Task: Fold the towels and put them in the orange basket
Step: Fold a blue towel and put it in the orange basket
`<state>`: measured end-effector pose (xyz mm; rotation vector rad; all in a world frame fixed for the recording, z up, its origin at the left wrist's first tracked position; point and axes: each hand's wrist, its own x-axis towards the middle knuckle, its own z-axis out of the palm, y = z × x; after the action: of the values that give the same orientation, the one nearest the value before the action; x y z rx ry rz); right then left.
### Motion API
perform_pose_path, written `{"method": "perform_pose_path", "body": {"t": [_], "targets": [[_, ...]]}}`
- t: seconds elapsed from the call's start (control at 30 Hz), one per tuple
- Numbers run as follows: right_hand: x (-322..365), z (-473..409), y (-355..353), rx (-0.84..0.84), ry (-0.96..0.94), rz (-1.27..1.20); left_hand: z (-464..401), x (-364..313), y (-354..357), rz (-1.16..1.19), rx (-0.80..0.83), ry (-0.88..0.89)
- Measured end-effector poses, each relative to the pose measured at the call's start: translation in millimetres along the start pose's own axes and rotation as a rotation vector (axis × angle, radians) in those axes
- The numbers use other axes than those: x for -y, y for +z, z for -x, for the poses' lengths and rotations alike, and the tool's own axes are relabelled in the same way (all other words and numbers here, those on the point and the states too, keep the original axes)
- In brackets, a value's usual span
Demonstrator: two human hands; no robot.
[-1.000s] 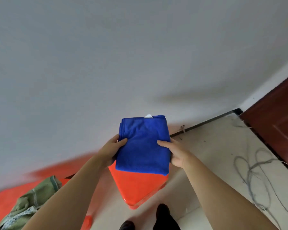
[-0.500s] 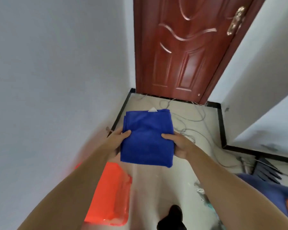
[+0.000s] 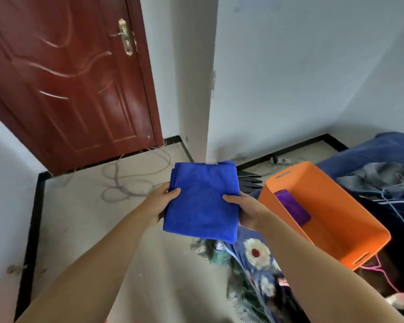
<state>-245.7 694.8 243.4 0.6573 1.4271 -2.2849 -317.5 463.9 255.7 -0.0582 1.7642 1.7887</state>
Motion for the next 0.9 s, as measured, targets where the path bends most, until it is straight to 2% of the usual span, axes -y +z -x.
{"method": "perform_pose_path", "body": {"t": [0.2, 0.4, 0.53, 0.73, 0.9], "targets": [[35, 43, -137, -0.235, -0.122, -0.127, -71, -18, 160, -0.205, 0.125, 0.003], [46, 71, -247, -0.543, -0.163, -0.262, -149, -23, 300, -0.406, 0.345, -0.023], [35, 72, -307, -0.777, -0.137, -0.31, -199, -2, 375, -0.605, 0.513, -0.065], [-21, 28, -369, -1.063, 0.068, -0.308, -272, 71, 440, -0.859, 0.677, -0.306], [-84, -30, -403, -1.234, 0.35, -0.288, -319, 149, 454, -1.039, 0.682, -0.433]]}}
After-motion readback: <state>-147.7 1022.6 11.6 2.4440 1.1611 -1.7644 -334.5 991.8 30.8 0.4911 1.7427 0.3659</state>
